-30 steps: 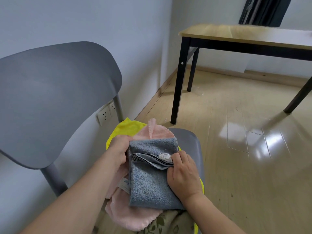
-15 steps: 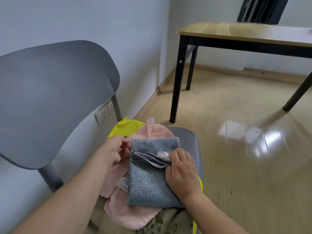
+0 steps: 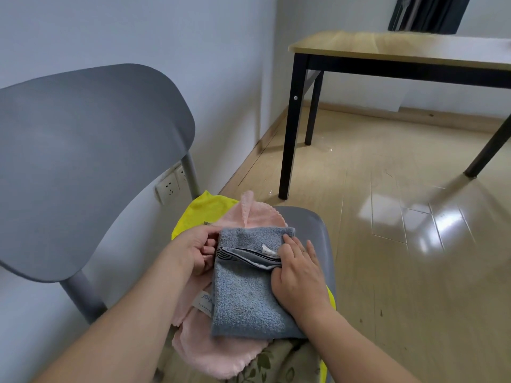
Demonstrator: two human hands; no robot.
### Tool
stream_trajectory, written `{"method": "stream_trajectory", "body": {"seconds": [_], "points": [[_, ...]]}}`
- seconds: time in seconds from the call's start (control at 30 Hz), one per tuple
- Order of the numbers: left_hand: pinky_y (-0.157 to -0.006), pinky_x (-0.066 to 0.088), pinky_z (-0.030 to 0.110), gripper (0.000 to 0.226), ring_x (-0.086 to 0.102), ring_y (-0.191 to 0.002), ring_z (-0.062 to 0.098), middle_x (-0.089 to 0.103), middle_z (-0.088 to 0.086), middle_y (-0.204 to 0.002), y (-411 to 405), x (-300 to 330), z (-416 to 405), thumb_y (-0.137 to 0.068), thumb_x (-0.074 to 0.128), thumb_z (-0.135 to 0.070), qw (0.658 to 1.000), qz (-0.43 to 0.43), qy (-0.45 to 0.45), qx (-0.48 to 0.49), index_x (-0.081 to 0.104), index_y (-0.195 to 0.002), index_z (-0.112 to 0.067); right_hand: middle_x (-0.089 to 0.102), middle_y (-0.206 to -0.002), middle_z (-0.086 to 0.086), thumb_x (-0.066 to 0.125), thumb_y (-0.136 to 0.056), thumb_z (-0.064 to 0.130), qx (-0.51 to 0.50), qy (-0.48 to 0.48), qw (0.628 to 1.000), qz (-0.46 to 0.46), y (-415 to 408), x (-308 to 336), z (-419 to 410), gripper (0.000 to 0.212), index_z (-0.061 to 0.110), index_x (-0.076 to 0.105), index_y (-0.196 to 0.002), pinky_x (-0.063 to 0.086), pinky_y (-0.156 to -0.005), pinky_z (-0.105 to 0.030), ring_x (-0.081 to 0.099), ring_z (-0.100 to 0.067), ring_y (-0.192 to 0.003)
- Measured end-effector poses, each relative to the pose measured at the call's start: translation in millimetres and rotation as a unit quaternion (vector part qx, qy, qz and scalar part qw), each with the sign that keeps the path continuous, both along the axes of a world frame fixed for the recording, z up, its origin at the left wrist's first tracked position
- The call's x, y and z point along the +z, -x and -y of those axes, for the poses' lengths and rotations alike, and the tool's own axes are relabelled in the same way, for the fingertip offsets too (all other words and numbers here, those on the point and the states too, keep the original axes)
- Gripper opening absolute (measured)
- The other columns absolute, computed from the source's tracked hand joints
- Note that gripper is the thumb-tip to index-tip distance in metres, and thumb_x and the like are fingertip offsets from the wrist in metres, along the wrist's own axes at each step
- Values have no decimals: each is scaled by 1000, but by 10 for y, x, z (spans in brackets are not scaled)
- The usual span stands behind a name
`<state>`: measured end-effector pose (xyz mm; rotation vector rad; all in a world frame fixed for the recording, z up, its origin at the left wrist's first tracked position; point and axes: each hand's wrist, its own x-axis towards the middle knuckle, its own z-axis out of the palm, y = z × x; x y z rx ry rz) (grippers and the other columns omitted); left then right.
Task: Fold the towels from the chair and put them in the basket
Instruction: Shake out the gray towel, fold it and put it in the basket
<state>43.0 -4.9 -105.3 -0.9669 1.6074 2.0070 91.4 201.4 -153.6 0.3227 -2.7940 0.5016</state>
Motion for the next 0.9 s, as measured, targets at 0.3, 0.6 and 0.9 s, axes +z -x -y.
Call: {"method": "stream_trajectory", "body": {"seconds": [0.3,0.6,0.9], "points": [[-63,32,34,28,53,-79,36,62,22,-84,69,-29,-66,-94,43,-21,817,-193,541,-57,51,-71,-8,68,-117,-12,33,-71,22,-9,-18,1000,18,3,18,18,33,11,61,-85,34,-108,-51,61,-29,-114],[-81,43,41,17,56,-103,38,59,18,-112,-64,-56,-33,-91,52,-19,723,-206,654,-84,51,-102,-6,66,-117,-10,29,-72,23,-4,-4,1000,18,14,-12,-4,35,13,59,-87,31,-111,-50,58,-28,-118],[-90,45,31,41,55,-106,14,61,-6,-109,-600,319,-189,-76,64,-43,685,-229,530,-445,57,-113,-25,36,-148,1,32,-75,38,69,32,988,131,-30,316,-165,46,16,47,-113,7,-120,-37,26,-15,-140]]}}
